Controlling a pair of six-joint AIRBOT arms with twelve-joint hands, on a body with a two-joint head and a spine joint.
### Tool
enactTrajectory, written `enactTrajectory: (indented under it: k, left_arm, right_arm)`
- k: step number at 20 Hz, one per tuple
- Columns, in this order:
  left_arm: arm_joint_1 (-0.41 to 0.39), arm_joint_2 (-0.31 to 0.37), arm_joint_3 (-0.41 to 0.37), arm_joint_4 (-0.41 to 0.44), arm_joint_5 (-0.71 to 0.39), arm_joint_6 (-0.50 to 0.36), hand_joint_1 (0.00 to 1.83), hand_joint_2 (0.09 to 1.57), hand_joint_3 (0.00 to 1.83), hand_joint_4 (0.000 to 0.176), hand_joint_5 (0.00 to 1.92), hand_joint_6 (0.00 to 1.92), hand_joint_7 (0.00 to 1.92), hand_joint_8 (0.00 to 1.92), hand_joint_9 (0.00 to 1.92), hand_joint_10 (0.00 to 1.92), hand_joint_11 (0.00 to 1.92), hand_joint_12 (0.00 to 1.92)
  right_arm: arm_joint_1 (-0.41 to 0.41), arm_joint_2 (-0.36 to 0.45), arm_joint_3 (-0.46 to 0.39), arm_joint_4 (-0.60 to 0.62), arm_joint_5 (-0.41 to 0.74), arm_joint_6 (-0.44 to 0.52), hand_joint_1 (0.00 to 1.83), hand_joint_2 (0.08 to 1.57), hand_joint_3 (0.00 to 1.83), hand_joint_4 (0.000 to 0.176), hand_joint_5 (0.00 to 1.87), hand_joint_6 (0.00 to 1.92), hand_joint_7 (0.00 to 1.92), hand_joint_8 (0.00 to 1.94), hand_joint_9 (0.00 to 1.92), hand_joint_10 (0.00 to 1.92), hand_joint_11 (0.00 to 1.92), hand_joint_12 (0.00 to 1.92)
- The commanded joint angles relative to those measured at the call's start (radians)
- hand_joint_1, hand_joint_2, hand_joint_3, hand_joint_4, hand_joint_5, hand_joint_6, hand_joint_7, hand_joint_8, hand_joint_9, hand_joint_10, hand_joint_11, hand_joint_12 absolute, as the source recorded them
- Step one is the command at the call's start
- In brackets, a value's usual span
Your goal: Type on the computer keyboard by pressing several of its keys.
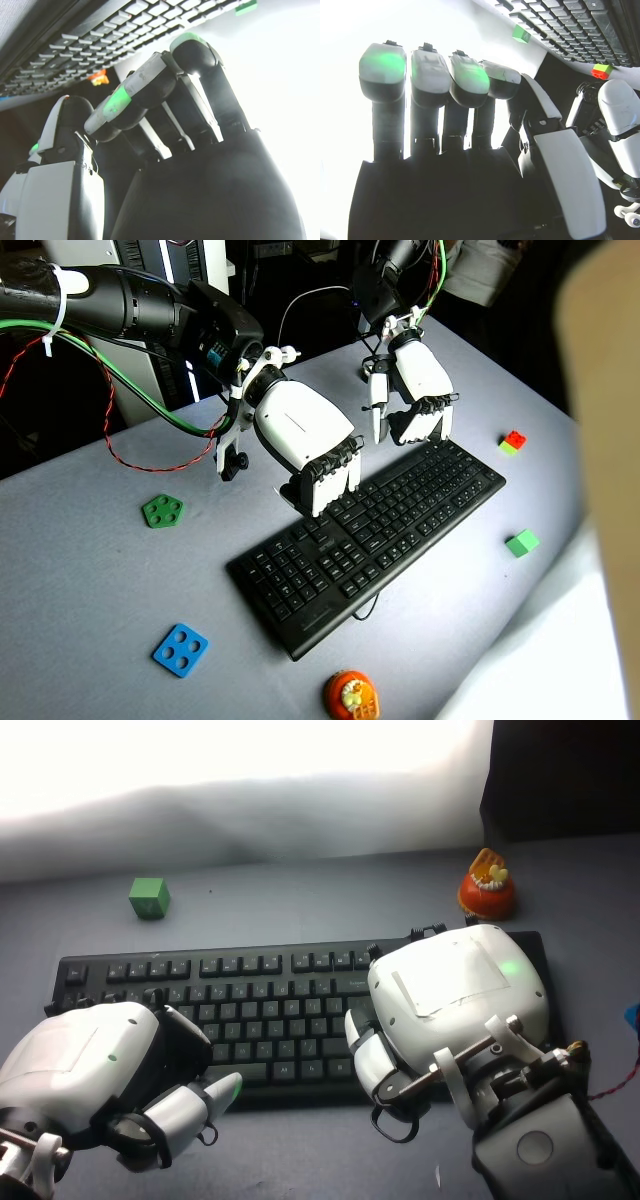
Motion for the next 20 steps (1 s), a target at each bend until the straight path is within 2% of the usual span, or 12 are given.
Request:
enactTrajectory:
  k: [1, 2, 3, 5, 6, 8, 12, 13, 15, 17, 18, 20]
  left_arm:
    - [-0.002, 0.002, 0.005, 0.056, -0.085, -0.002, 0.17, 1.2, 0.26, 0.034, 0.08, 0.06, 0.08, 0.04, 0.08, 0.1, 0.0, 0.63]
    - [0.0, 0.001, 0.006, 0.056, -0.085, 0.0, 0.18, 1.27, 0.11, 0.032, 0.1, 0.04, 0.1, 0.02, 0.1, 0.07, 0.0, 0.63]
    - [0.001, 0.001, 0.007, 0.056, -0.083, -0.001, 0.17, 1.34, 0.01, 0.035, 0.1, 0.01, 0.07, 0.0, 0.1, 0.02, 0.0, 0.44]
    - [0.004, 0.001, 0.009, 0.056, -0.082, -0.001, 0.17, 1.41, 0.01, 0.042, 0.03, 0.01, 0.02, 0.0, 0.04, 0.01, 0.0, 0.16]
    - [0.008, 0.0, 0.01, 0.056, -0.071, -0.001, 0.28, 1.42, 0.01, 0.034, 0.01, 0.0, 0.0, 0.0, 0.04, 0.01, 0.0, 0.11]
    - [0.029, -0.01, 0.018, 0.066, -0.057, 0.002, 0.46, 1.41, 0.0, 0.019, 0.04, 0.01, 0.01, 0.0, 0.06, 0.01, 0.0, 0.09]
    - [0.059, -0.022, 0.05, 0.122, -0.007, -0.003, 0.44, 1.43, 0.0, 0.022, 0.0, 0.0, 0.0, 0.0, 0.03, 0.0, 0.0, 0.16]
    - [0.064, -0.028, 0.058, 0.122, -0.006, -0.003, 0.44, 1.43, 0.0, 0.021, 0.0, 0.0, 0.0, 0.0, 0.03, 0.0, 0.0, 0.17]
    - [0.066, -0.043, 0.076, 0.122, 0.006, -0.003, 0.47, 1.42, 0.0, 0.022, 0.02, 0.0, 0.01, 0.0, 0.06, 0.01, 0.0, 0.27]
    - [0.066, -0.052, 0.091, 0.121, 0.02, -0.003, 0.45, 1.44, 0.0, 0.021, 0.0, 0.0, 0.0, 0.0, 0.01, 0.0, 0.0, 0.1]
    - [0.066, -0.052, 0.097, 0.121, 0.025, -0.003, 0.5, 1.42, 0.0, 0.022, 0.02, 0.01, 0.01, 0.0, 0.03, 0.01, 0.0, 0.14]
    - [0.066, -0.053, 0.107, 0.121, 0.031, -0.003, 0.55, 1.41, 0.0, 0.02, 0.05, 0.02, 0.03, 0.01, 0.05, 0.02, 0.0, 0.15]
  right_arm:
    - [-0.001, 0.001, -0.006, -0.099, 0.041, -0.004, 0.17, 1.15, 0.22, 0.0, 0.11, 0.26, 0.2, 0.09, 0.1, 0.28, 0.0, 0.8]
    - [-0.001, 0.001, -0.006, -0.094, 0.036, -0.004, 0.17, 1.21, 0.11, 0.0, 0.13, 0.17, 0.22, 0.03, 0.14, 0.2, 0.0, 0.78]
    - [-0.001, 0.001, -0.006, -0.087, 0.033, -0.004, 0.2, 1.26, 0.01, 0.0, 0.18, 0.07, 0.22, 0.0, 0.18, 0.08, 0.0, 0.75]
    - [-0.001, 0.0, -0.006, -0.078, 0.031, -0.005, 0.28, 1.28, 0.01, 0.0, 0.19, 0.05, 0.24, 0.01, 0.19, 0.05, 0.0, 0.74]
    - [-0.001, -0.002, -0.007, -0.07, 0.031, -0.005, 0.36, 1.3, 0.01, 0.0, 0.18, 0.03, 0.24, 0.0, 0.18, 0.04, 0.0, 0.78]
    - [-0.004, -0.003, -0.008, -0.061, 0.028, -0.003, 0.5, 1.3, 0.0, 0.0, 0.18, 0.02, 0.24, 0.0, 0.21, 0.04, 0.0, 0.84]
    - [-0.002, -0.009, -0.006, -0.03, -0.011, 0.041, 0.73, 1.29, 0.0, 0.0, 0.21, 0.03, 0.24, 0.0, 0.23, 0.04, 0.0, 0.95]
    - [-0.003, -0.02, 0.003, -0.03, -0.031, 0.074, 0.73, 1.29, 0.0, 0.0, 0.2, 0.02, 0.22, 0.0, 0.22, 0.03, 0.0, 0.92]
    - [-0.003, -0.064, 0.027, -0.03, -0.011, 0.049, 0.78, 1.28, 0.0, 0.0, 0.21, 0.02, 0.18, 0.0, 0.19, 0.01, 0.0, 0.87]
    - [-0.008, -0.089, 0.054, -0.03, -0.028, 0.07, 0.8, 1.28, 0.0, 0.0, 0.22, 0.02, 0.21, 0.01, 0.21, 0.02, 0.0, 0.87]
    - [-0.013, -0.106, 0.073, -0.029, -0.036, 0.079, 0.79, 1.29, 0.0, 0.0, 0.25, 0.03, 0.22, 0.01, 0.21, 0.01, 0.0, 0.85]
    - [-0.022, -0.152, 0.13, -0.026, -0.037, 0.106, 0.79, 1.28, 0.0, 0.0, 0.3, 0.05, 0.27, 0.01, 0.24, 0.02, 0.0, 0.95]
